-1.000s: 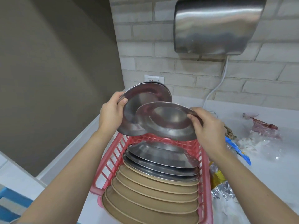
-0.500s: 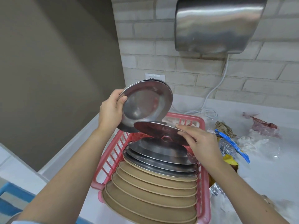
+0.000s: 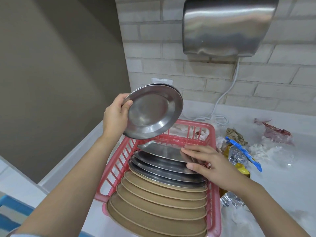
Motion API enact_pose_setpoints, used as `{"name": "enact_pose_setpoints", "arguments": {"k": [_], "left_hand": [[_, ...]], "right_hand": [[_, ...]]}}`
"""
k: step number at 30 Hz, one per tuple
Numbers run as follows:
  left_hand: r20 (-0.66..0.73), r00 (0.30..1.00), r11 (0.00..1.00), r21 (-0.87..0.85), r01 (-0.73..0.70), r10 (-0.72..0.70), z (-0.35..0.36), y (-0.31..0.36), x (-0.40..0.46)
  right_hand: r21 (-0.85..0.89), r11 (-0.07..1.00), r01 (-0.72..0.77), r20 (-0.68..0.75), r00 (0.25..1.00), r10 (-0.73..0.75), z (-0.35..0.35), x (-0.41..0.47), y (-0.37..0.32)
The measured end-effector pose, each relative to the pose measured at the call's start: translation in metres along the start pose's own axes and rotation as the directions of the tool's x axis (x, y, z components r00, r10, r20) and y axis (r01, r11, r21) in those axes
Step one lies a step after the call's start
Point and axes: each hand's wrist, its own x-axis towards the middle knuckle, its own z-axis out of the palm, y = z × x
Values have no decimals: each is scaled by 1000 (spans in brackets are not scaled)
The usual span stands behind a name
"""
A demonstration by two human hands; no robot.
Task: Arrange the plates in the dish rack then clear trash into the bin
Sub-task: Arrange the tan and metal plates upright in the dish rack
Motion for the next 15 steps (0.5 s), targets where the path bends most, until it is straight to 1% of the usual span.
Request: {"name": "enact_pose_setpoints", "arguments": {"k": [7, 9, 10, 12, 14, 15], "left_hand": [[-1, 1000, 999, -52, -8, 8, 3, 3, 0], [-1, 1000, 998, -60, -11, 11, 3, 4, 2], [0, 1000, 998, -66, -10, 10, 3, 4, 3], [0, 1000, 996, -83, -13, 13, 3, 5, 5], [1, 1000, 994, -108, -15, 16, 4, 8, 6], [5, 1000, 992, -123, -16, 17, 5, 9, 6]], "right_hand": [[98, 995, -28, 107, 994, 18, -4, -5, -1], [148, 988, -32, 100, 995, 17, -10, 1, -7], [176, 984, -36, 45, 999, 29, -14, 8, -11], [181, 983, -36, -172, 983, 68, -24, 30, -21], [164, 986, -14, -385, 920, 77, -36, 61, -30], [138, 990, -11, -449, 890, 72, -42, 77, -34]]}}
